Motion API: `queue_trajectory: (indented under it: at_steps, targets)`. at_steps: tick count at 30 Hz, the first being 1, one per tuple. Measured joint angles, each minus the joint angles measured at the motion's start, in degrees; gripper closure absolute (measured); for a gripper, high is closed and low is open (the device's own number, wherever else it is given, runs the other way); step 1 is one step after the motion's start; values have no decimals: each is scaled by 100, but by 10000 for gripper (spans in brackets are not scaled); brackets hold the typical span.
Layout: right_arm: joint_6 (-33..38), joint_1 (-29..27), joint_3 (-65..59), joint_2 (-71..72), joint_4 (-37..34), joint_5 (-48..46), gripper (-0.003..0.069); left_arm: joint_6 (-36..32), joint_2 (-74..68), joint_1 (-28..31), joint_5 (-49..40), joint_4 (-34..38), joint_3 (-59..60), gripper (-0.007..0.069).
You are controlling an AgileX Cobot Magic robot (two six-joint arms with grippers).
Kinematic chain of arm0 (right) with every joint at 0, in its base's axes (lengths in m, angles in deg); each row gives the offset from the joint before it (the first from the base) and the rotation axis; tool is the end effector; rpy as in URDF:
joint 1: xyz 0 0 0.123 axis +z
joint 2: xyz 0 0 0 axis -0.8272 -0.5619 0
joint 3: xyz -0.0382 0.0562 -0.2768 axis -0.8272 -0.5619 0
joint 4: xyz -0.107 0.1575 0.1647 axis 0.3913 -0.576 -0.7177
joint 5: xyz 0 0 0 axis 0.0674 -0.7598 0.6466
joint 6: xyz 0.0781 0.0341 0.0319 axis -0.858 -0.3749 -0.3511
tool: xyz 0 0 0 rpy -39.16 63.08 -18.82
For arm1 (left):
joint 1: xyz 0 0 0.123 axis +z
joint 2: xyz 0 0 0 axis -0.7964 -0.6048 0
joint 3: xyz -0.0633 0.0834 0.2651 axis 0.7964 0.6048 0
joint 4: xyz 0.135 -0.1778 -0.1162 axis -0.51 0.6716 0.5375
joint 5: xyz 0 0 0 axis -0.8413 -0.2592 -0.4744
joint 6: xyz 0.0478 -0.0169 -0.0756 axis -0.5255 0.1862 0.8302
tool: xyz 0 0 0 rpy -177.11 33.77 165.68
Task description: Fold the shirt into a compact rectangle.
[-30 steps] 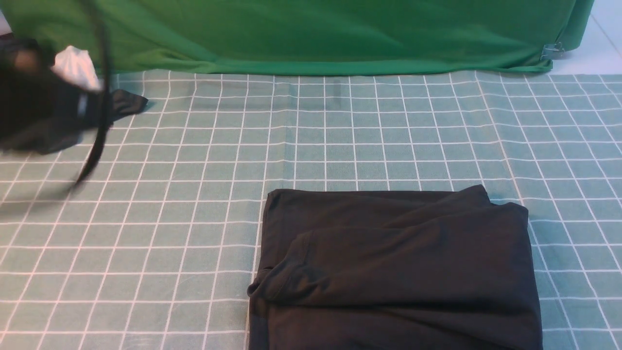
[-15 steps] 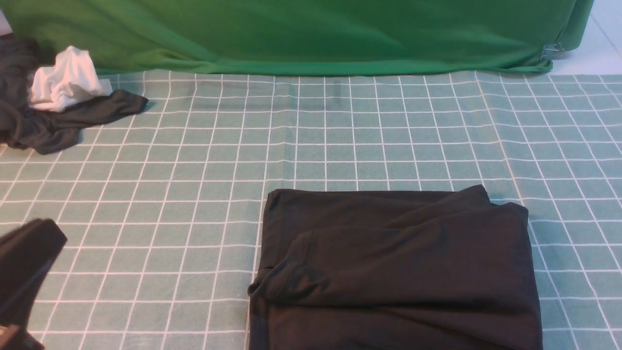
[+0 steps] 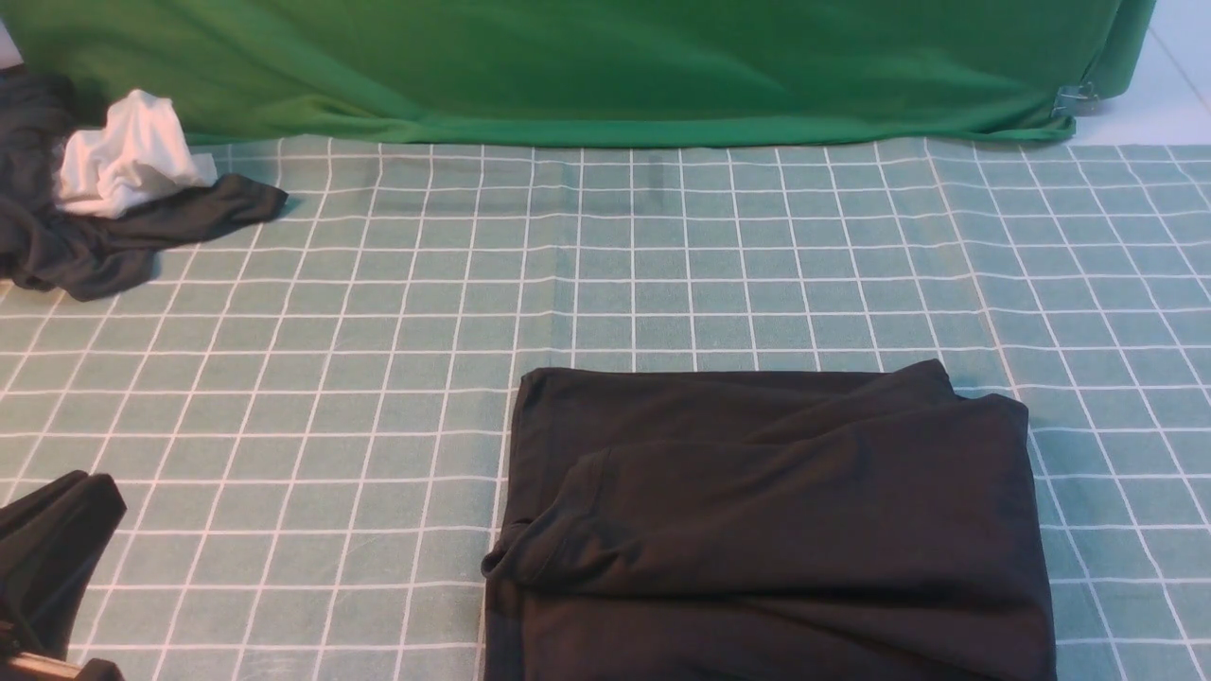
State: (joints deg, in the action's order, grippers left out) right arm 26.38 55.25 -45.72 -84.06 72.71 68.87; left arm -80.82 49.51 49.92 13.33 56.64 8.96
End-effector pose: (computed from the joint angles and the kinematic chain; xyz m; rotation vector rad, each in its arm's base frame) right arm 0.0559 -0.0022 0.1884 -0.0513 1.7304 -0.0858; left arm 0.0637 -0.0149 0.2563 0.0914 1.7486 -0.1873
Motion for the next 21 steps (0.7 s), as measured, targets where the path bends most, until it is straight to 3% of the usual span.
queue_trajectory:
  at_steps: [5, 9, 12, 21]
  targets:
    - [0, 0, 0, 0, 0, 0, 423, 311, 33, 0, 807, -260, 535, 612]
    - [0, 0, 0, 0, 5, 0, 422, 1699, 502, 0, 1367, -1617, 1236, 612]
    - [0, 0, 0, 0, 5, 0, 421, 2248, 857, 0, 1400, -2195, 1446, 612]
    - [0, 0, 0, 0, 5, 0, 421, 2371, 1115, 0, 820, -2395, 1446, 612]
